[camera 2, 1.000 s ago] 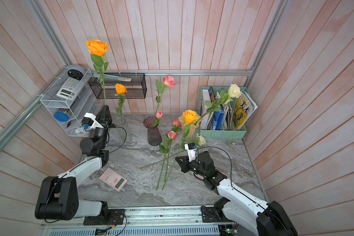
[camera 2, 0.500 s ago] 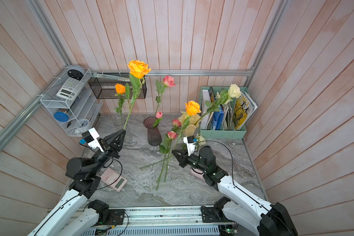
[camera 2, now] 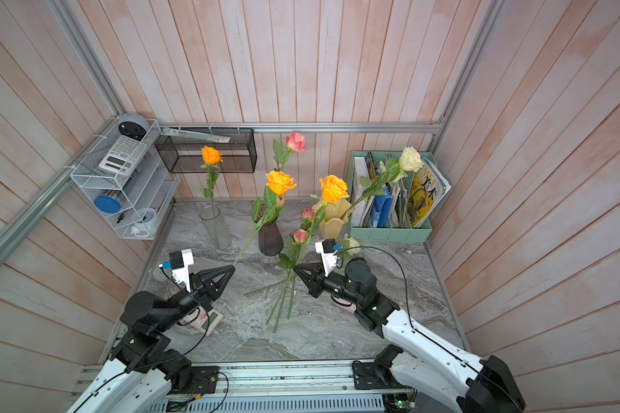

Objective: Arrange the flowers in different vases according to their colors
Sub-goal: Place the flower at the center of the board.

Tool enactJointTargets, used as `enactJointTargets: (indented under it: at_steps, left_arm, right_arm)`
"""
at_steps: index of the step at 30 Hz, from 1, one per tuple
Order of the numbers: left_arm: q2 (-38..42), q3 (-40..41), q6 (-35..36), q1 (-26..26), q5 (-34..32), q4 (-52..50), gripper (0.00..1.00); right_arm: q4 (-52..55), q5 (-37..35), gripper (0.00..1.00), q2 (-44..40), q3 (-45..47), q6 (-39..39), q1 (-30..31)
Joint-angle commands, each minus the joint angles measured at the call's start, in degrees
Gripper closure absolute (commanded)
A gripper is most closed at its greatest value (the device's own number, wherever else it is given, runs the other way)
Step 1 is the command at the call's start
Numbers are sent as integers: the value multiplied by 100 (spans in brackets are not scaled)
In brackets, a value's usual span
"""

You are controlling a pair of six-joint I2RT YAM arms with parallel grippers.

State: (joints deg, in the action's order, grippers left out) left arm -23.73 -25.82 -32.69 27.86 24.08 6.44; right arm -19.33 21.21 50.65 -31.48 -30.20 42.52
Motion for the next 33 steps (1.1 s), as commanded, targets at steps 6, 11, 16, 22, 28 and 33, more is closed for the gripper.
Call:
enactJointTargets:
  at_steps: [6,11,16,22,28,33]
  left_arm:
    - [541,510,-501,170,-500,-1001,100]
    - [149,542,-306,575,-971,-1390,100]
    - [-1043,599,-195,1001,-1339,-1069,100]
    - [-2135,1000,-362,1157,-1390,368,100]
    - [-3516,1338,-456,1144,-1303,2078,100]
    - [-4548,1448,-421,1136,-1302,3024,77]
  right_arm:
    - [1042,-216,100,-512,-795,396,115]
    - [1104,-68,100,-222,-1228,504,169]
    - [1282,117,100,350,-1816,642,173]
    - [1568,39,100,1079,-2459,728,169]
    - [1588,-110,100,1694,-2847,561,112]
    - [1880,-267,100,2264,-3499,605,38]
